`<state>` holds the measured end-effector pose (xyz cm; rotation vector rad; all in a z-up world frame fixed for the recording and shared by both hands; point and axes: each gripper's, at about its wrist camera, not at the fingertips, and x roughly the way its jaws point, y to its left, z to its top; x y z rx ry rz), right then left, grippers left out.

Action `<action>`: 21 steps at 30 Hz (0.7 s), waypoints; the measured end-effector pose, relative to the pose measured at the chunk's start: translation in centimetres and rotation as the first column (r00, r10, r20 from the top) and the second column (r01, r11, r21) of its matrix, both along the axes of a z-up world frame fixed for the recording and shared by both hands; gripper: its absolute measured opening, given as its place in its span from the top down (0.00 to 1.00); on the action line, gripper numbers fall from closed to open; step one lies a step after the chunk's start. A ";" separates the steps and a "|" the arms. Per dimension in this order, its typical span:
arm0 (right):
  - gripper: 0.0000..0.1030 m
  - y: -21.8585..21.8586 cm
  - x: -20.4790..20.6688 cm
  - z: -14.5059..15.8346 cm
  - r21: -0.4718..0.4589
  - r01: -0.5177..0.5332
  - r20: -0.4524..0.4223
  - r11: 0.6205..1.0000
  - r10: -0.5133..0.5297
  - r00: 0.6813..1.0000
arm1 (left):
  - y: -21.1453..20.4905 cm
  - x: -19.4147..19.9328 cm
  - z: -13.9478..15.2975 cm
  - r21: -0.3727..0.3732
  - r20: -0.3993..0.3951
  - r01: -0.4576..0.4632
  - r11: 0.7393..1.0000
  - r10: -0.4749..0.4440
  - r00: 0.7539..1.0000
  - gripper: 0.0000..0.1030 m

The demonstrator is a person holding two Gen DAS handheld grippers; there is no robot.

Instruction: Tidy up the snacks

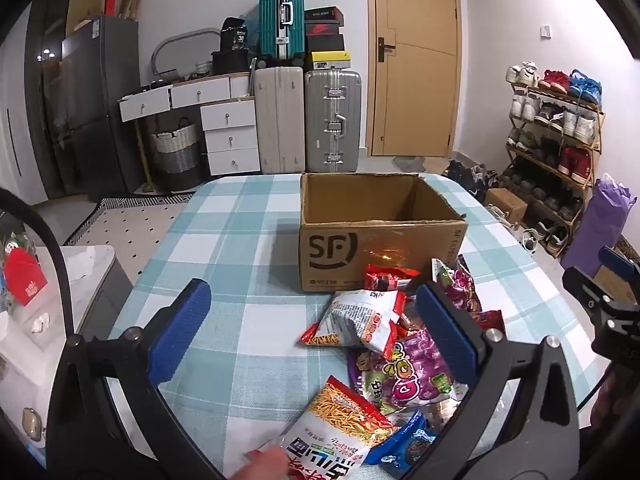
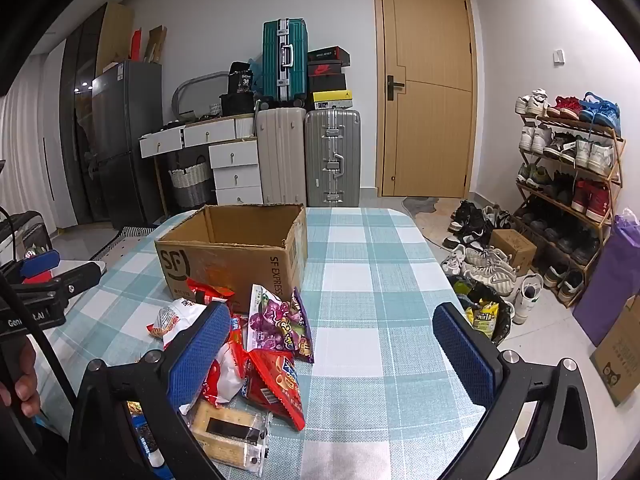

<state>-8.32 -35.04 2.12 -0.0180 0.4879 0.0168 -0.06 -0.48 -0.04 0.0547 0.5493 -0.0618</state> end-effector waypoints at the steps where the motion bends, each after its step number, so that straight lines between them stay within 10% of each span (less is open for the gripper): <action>1: 0.00 0.0 0.0 0.0 0.000 0.000 -0.001 1.000 0.000 1.000 | 0.6 -0.5 -0.2 -0.021 0.024 -0.004 1.000 0.004 1.000 0.01; 21: 0.00 0.0 0.0 0.0 -0.002 0.000 -0.001 1.000 0.000 1.000 | 0.9 -0.1 -0.1 -0.037 -0.015 -0.020 0.999 0.019 1.000 0.01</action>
